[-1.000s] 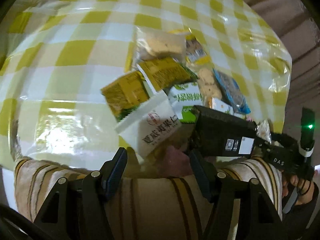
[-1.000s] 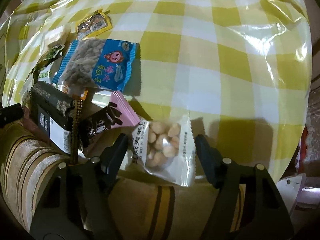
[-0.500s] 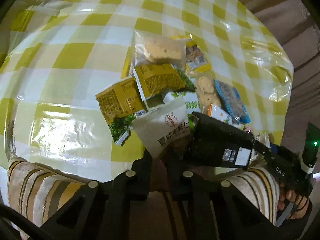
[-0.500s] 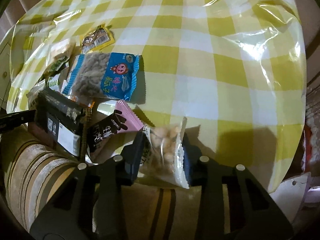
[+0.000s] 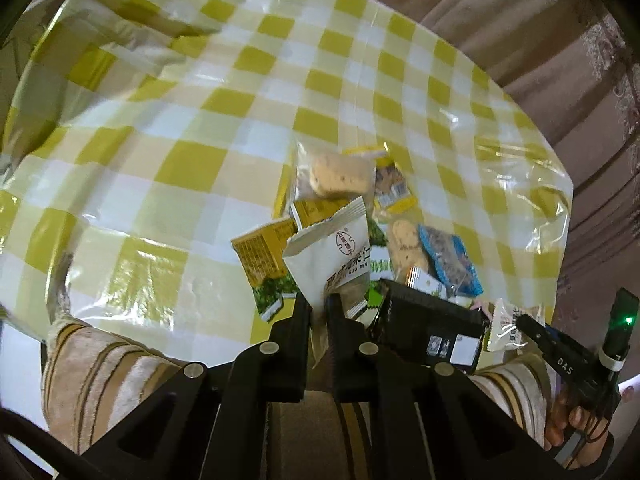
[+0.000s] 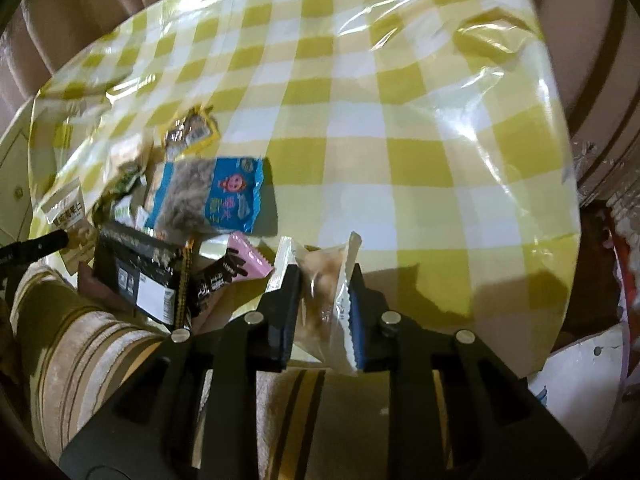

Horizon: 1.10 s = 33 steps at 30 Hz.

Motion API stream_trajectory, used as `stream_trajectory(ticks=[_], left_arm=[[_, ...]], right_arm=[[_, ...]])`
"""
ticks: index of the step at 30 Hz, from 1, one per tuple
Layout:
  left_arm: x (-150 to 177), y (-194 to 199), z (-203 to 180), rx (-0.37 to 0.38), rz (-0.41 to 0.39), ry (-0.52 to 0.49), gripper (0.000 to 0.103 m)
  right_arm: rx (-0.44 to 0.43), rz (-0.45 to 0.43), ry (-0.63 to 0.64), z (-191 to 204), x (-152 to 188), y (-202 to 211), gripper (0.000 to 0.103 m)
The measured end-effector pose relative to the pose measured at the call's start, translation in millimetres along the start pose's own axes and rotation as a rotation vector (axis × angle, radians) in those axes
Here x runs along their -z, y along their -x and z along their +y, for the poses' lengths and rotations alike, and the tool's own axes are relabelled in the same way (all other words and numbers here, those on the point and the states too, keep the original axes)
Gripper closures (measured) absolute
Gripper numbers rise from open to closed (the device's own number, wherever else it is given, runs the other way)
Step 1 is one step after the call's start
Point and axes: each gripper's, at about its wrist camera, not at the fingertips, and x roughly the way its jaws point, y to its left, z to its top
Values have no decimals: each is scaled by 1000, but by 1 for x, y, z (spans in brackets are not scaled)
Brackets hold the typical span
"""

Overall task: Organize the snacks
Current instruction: 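Grasp the clear bag of round snacks with the right tool while the left tool grasps the white red-logo packet, then carry both bags over the white box and open both tools to release them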

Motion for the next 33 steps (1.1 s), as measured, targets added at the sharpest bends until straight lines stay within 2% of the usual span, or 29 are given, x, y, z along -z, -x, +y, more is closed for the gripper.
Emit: stream_trajectory(ticks=[7,12,23,33], left_arm=[[-2,19,-10,-6,-66,-11,94],[-1,29,-31,17,-77,-56,94],[21,25,-121,140,-32,-221,94],[59,11,-223,261,65,-408,94]], right_arm=[[-17,-79,-72,-14,3,23,77],[-24,-103,-108,-27,9,35,77],[-10,-128,-226,-82,40,68,77],[41,-144,-371,-149,84,92,77]])
